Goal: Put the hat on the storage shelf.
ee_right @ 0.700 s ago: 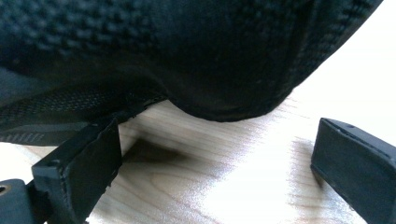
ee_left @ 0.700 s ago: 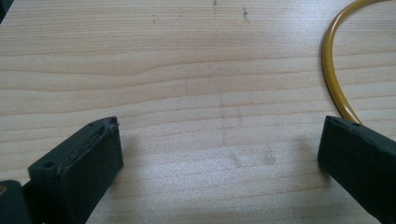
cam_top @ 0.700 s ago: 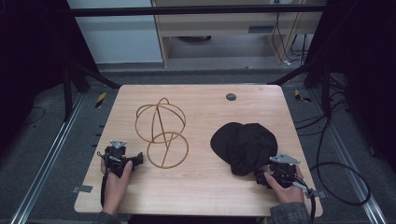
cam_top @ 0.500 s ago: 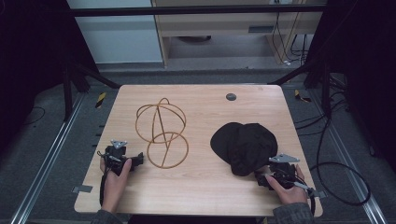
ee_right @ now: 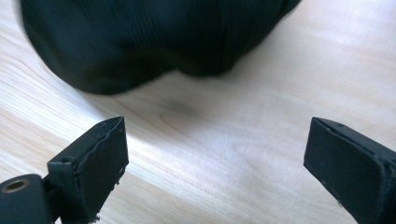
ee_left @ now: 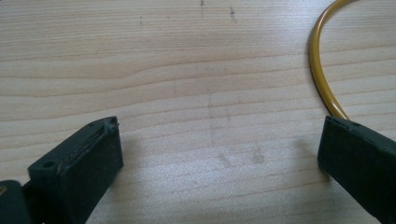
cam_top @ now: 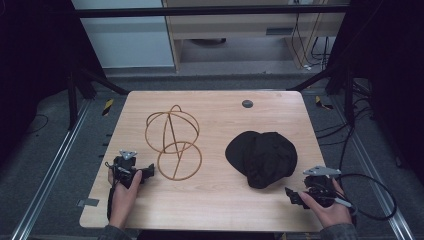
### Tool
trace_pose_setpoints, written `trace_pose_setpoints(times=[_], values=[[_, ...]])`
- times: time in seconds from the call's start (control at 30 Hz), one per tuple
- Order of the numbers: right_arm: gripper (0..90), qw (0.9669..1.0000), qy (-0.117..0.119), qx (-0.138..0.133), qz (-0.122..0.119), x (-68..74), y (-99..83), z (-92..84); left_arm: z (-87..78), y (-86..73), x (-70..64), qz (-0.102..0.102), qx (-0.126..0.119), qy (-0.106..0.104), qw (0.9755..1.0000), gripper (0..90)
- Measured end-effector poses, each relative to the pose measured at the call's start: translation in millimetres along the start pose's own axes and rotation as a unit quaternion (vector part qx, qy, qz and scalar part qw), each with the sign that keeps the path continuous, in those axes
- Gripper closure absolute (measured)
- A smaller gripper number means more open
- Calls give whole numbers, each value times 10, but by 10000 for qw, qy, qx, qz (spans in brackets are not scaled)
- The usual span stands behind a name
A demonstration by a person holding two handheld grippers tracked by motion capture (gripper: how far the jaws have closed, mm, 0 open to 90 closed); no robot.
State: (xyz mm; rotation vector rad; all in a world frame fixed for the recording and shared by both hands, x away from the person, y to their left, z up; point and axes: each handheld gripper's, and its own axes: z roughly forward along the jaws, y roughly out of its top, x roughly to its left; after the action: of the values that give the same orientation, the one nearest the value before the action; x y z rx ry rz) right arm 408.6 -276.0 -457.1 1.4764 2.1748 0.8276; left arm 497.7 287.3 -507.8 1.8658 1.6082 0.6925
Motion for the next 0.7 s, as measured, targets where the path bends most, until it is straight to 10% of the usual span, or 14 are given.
trace_pose_setpoints(times=[0.4,0.7], values=[[61,9986,353,-226,-334,10,684,-288,-18,-20,6,88,-8,-101,9999,0],[59,9972,515,72,-541,-7,1067,-172,-19,-21,-5,96,0,-92,9999,0]])
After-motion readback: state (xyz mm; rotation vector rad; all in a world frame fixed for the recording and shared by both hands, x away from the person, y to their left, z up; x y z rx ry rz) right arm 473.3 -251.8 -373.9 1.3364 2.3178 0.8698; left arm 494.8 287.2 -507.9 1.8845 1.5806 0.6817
